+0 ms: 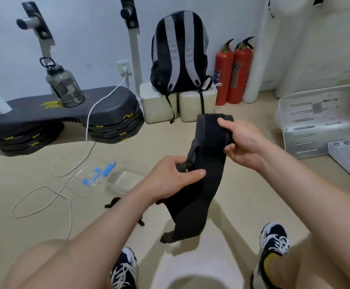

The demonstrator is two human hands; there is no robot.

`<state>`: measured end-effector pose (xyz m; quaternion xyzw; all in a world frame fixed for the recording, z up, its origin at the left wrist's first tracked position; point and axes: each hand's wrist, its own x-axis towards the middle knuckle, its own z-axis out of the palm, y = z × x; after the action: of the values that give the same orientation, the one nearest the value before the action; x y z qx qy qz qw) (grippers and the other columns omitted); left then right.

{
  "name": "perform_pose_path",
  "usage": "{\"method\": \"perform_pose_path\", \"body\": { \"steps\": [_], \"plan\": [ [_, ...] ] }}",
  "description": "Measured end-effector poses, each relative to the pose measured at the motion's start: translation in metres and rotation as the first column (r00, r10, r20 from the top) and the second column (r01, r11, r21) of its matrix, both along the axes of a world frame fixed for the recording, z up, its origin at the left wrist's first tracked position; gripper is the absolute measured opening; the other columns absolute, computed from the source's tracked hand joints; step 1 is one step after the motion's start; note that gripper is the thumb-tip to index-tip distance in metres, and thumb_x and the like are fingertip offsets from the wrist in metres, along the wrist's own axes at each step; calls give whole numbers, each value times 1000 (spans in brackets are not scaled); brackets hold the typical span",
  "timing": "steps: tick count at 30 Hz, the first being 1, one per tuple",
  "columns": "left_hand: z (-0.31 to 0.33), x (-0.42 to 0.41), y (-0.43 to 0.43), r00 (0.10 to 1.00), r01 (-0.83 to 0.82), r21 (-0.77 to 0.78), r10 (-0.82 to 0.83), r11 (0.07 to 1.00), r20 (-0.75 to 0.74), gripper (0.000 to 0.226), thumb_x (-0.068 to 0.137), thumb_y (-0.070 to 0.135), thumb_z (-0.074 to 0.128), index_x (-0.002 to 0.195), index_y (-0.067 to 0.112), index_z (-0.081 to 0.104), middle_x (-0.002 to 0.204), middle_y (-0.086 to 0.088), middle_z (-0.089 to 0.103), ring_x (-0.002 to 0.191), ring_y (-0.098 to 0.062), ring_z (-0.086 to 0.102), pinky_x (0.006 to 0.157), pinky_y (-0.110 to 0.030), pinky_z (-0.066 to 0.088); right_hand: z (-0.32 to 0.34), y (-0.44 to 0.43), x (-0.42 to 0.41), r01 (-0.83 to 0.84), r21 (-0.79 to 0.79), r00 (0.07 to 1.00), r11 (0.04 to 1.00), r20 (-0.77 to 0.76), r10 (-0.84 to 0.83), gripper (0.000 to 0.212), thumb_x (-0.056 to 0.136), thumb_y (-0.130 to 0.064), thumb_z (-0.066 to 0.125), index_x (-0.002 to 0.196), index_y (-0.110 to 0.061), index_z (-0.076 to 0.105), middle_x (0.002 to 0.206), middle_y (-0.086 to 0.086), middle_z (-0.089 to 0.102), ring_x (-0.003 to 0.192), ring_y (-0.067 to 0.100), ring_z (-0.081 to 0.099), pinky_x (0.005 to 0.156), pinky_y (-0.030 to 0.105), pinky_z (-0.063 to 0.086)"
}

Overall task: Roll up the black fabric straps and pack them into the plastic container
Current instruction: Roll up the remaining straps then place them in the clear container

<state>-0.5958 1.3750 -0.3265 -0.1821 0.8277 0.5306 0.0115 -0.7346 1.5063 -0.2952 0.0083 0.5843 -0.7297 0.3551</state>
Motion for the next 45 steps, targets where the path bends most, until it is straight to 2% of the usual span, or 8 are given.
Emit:
{"method": "perform_pose_path", "body": {
  "steps": [6,11,16,19,24,30,37,45],
  "plan": [
    [3,-19,1,976,-196,129,206,972,-68,21,90,27,70,74,13,69,63,8,67,60,-5,63,55,-15,47,-13,-4,-5,-91,45,996,995,-13,91,26,97,-43,58,98,-19,68,81,-1,65,57,7,54,40,15,36],
    [6,-32,-22,859,-407,391,492,825,-143,15,91,24,69,98,12,74,94,-5,77,92,-21,73,82,-34,58,-22,5,-2,-605,340,716,720,-162,679,30,78,-48,73,93,-21,72,89,-6,71,79,6,60,59,20,40],
    [6,-42,-32,744,-493,545,653,678,-139,9,93,24,67,90,17,71,88,0,76,89,-17,72,81,-32,57,-46,0,10,-528,663,604,531,-146,783,10,89,-23,73,96,-18,67,85,-1,71,74,12,61,60,18,43],
    [10,-44,-42,726,-551,418,662,722,-188,11,94,27,63,87,20,69,83,6,72,83,-12,68,73,-26,53,-44,-2,15,-512,567,680,645,-191,708,6,94,-20,67,88,-18,66,71,-7,65,57,7,50,52,19,34],
    [1,-38,-42,960,-254,-491,280,833,-20,12,79,29,60,74,22,68,66,3,65,78,-25,64,68,-32,50,-37,-9,3,-266,218,936,939,-174,306,9,91,-17,70,92,-8,69,77,0,67,65,9,57,50,18,40],
    [3,-21,-32,984,156,-326,-174,933,-27,48,74,23,78,116,41,60,90,9,69,76,-9,64,72,-22,51,-33,-13,-1,-129,28,988,991,87,126,6,93,-12,66,92,-6,65,79,5,63,55,9,62,33,10,31],
    [5,-19,-27,943,53,-94,-81,994,-323,45,77,17,79,111,42,64,93,-4,72,80,-7,64,83,-27,53,-38,-17,1,-8,77,999,997,50,4,33,96,-7,60,128,-11,52,105,11,58,64,11,55,33,11,37],
    [8,-29,-26,870,-392,104,405,914,-281,32,92,8,63,64,21,54,59,6,49,64,-11,46,61,-26,38,-31,-4,11,-355,409,854,841,-225,470,30,100,-4,41,104,-18,67,92,9,77,85,19,74,49,20,39]
  ]
}}
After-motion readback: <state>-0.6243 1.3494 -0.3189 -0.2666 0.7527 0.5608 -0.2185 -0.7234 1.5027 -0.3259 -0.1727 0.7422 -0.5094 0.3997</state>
